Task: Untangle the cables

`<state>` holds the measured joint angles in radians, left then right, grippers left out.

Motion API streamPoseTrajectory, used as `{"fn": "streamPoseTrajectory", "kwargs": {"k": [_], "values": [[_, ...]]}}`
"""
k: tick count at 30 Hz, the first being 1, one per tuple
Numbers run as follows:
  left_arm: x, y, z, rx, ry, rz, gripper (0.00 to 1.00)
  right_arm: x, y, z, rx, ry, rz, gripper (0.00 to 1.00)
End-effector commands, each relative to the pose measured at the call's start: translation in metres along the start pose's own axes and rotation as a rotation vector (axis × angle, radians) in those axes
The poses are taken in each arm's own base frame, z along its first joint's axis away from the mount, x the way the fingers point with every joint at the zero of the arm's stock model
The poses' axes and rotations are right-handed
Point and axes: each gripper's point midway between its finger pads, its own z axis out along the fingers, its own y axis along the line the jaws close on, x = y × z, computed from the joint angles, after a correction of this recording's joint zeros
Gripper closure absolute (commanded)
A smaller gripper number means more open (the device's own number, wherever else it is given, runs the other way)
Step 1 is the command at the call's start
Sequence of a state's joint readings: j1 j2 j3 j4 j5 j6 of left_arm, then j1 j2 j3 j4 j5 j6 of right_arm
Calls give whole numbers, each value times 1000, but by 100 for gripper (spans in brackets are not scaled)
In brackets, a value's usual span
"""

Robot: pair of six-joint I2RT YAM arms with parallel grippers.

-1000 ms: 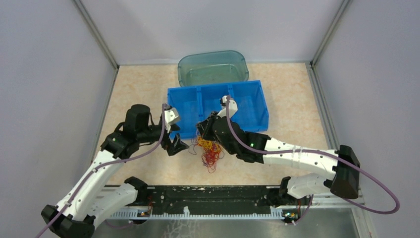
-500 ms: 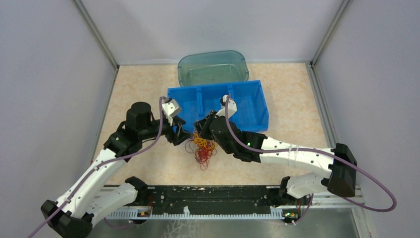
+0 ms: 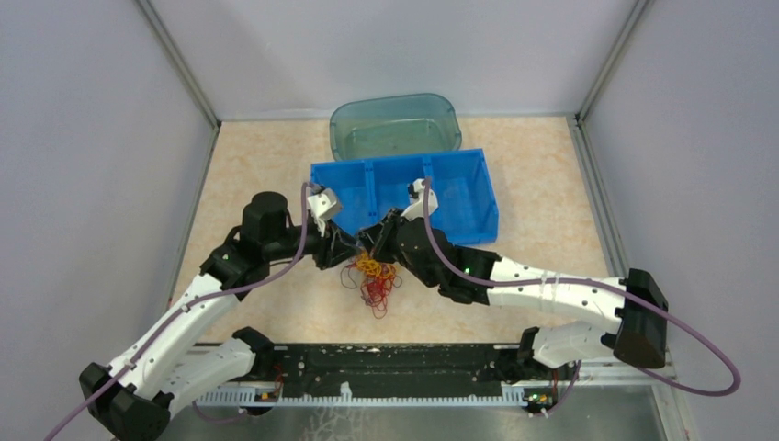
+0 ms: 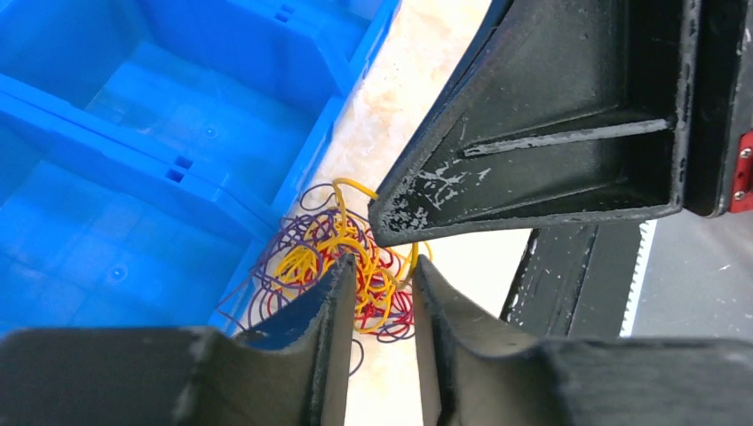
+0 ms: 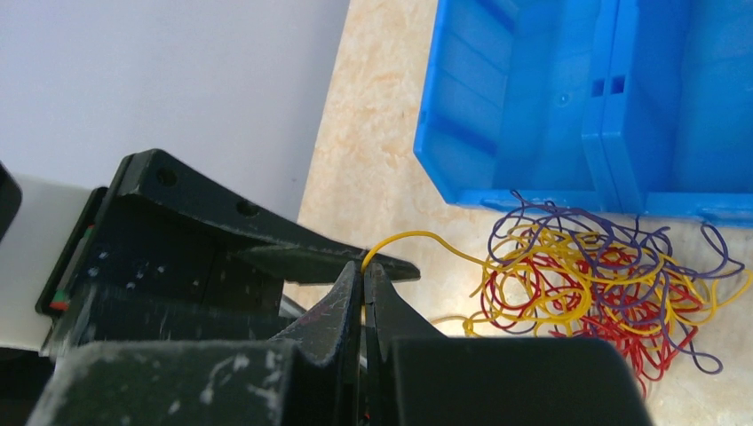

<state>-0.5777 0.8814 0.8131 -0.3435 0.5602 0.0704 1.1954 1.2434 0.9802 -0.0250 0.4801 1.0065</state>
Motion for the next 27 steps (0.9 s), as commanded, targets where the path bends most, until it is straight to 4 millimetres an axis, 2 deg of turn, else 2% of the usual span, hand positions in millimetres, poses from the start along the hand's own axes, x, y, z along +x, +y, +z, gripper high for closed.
{"fn": "streamPoseTrajectory", "kwargs": {"k": [1, 3, 7, 8, 9, 13, 16, 19, 21, 24, 27], "values": [[-9, 4, 2, -23, -31, 20, 71, -19, 30, -17, -124, -37, 52, 100], [-12, 6, 1, -34, -40, 30, 82, -21, 30, -21, -138, -41, 48, 100], [-15, 7, 1, -40, -46, 56, 93, -19, 29, -29, -160, -24, 29, 99], [-15, 8, 0, -41, -42, 70, 94, -19, 27, -32, -163, -23, 17, 90], [-14, 8, -1, -42, -35, 81, 95, -21, 26, -36, -173, -27, 2, 84], [-11, 6, -4, -33, -22, 118, 97, -18, 9, -51, -192, -32, -49, 69], [-12, 1, -7, -3, -19, 160, 98, -12, 5, -65, -248, 3, -156, 54], [-17, -4, -11, 25, -15, 216, 98, -8, -7, -71, -258, 39, -310, 45], [-23, -9, -14, 45, -14, 259, 98, -3, -20, -70, -266, 92, -421, 41], [-37, -15, -19, 64, -27, 310, 97, -3, -38, -61, -281, 163, -497, 39], [-48, -24, -24, 102, -26, 335, 96, -3, -45, -50, -307, 214, -576, 34]]}}
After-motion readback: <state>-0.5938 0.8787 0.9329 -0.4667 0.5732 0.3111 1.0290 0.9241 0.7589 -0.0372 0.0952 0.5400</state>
